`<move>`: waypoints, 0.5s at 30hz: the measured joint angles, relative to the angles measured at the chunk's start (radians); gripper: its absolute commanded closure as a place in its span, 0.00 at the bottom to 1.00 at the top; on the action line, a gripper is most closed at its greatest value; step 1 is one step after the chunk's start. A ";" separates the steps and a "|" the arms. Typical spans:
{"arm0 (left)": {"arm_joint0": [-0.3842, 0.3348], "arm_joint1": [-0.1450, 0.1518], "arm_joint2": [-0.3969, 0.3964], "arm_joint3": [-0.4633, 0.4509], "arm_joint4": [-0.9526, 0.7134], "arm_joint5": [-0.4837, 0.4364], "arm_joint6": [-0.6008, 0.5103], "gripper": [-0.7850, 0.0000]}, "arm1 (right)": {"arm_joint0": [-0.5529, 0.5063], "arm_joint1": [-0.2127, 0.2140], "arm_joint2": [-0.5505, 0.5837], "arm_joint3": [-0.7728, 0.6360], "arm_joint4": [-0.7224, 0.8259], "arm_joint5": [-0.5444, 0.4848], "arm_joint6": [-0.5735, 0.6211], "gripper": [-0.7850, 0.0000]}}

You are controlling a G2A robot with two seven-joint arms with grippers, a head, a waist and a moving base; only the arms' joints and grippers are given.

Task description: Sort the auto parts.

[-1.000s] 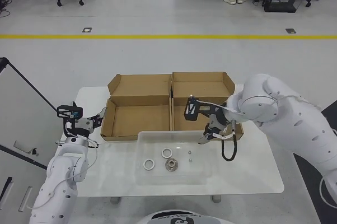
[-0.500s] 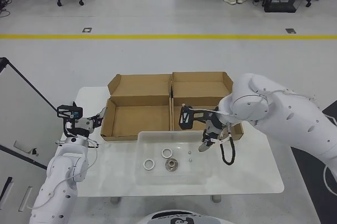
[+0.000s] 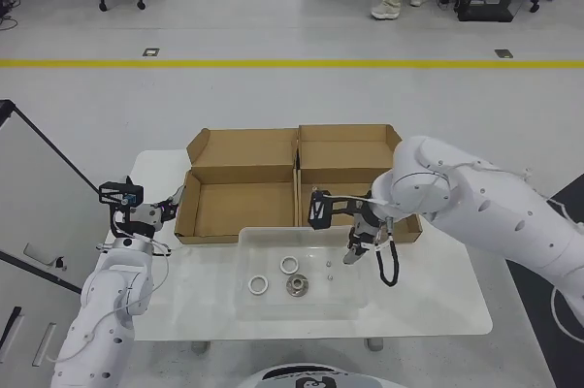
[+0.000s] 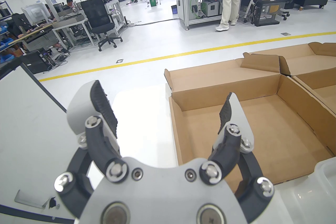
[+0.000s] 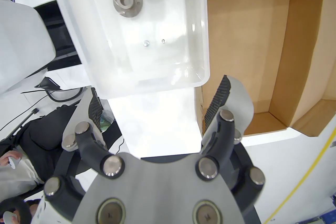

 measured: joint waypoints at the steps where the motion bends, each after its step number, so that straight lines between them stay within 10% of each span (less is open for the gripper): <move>1: 0.000 0.000 0.000 0.000 0.000 0.000 0.000 0.00 | 0.022 -0.009 -0.020 0.029 -0.001 -0.015 -0.016 0.00; 15: 0.000 0.000 0.000 0.000 0.000 0.000 0.000 0.00 | 0.170 -0.059 -0.188 0.144 0.039 -0.095 -0.096 0.00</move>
